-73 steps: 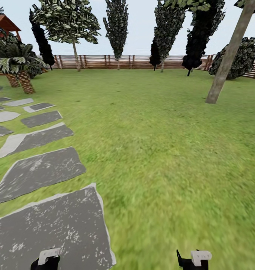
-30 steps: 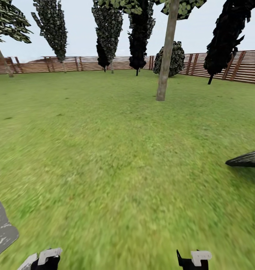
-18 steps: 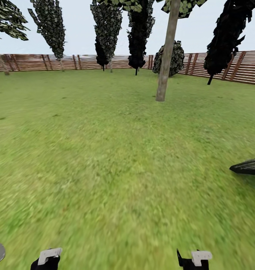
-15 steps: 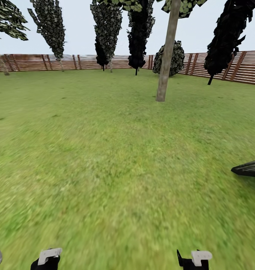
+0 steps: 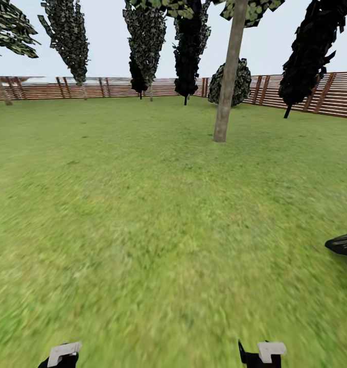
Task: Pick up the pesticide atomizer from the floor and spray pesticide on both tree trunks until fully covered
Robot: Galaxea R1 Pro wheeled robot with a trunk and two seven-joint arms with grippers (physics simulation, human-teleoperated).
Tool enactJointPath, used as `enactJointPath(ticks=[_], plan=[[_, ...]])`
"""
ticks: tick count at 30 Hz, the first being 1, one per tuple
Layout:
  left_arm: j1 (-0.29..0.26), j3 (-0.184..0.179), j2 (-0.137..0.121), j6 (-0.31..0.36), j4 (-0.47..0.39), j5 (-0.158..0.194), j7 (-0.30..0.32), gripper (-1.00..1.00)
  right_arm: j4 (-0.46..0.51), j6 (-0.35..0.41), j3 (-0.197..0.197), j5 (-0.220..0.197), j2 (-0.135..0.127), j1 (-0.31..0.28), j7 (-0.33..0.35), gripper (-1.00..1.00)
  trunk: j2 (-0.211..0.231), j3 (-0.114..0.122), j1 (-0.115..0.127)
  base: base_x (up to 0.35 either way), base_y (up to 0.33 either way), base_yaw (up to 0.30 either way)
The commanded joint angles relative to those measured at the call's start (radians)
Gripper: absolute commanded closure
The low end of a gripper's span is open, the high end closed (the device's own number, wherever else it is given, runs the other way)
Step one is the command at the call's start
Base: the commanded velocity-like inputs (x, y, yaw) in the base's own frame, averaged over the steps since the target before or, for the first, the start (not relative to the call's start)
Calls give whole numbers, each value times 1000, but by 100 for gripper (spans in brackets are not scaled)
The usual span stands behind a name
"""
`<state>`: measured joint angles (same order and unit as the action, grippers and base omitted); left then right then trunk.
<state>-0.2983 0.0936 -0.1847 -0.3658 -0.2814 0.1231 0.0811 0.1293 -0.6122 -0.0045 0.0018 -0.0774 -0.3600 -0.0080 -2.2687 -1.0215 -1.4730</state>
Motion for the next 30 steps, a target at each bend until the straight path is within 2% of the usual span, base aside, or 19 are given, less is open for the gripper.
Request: enactJointPath(ticks=[1,5,18,30], plan=[[1,9,0,-12,0,10,9,100,-1,-3,0,1,-1,-1,-1,-100,0,-1,0,339,0,0],[5,15,3,-56,-1,9,11,100,-3,-3,1,2,-2,-1,-1,-100,0,-1,0,339,0,0],[7,18,-1,-63,3,7,11,100,-4,-3,0,1,1,-1,-1,-100,0,-1,0,339,0,0],[7,10,11,-64,8,-2,13,100,-3,-3,0,1,-2,-1,-1,-100,0,-1,0,339,0,0]])
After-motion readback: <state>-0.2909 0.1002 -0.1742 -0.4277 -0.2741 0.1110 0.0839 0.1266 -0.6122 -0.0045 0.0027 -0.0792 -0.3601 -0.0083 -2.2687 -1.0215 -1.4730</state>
